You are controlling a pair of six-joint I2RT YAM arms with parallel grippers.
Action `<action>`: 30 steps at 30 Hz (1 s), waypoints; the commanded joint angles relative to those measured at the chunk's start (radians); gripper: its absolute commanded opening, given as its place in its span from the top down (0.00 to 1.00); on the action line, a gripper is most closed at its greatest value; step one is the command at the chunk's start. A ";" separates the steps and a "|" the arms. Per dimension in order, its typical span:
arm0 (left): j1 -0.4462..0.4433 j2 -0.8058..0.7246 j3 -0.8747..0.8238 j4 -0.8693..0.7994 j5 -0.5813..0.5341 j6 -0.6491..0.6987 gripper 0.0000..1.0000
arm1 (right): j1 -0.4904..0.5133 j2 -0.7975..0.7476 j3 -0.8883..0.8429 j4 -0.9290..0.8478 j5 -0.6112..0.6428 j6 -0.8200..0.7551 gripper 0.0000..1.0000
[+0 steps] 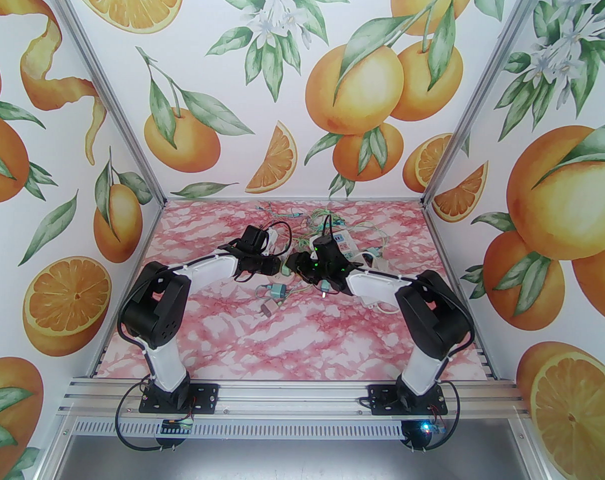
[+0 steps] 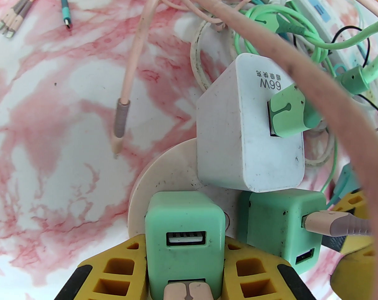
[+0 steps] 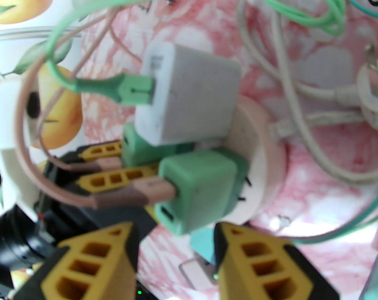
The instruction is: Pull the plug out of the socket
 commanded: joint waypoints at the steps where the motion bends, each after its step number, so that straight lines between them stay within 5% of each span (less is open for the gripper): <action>1: -0.021 0.007 -0.007 -0.024 0.014 -0.037 0.78 | 0.008 0.050 0.019 0.034 -0.010 0.032 0.55; 15: -0.026 -0.016 0.020 -0.052 -0.031 -0.050 0.84 | 0.007 0.076 0.014 -0.150 0.081 -0.015 0.66; 30: 0.022 -0.033 0.068 -0.042 0.078 -0.131 0.88 | -0.010 0.061 -0.065 -0.174 0.101 -0.027 0.68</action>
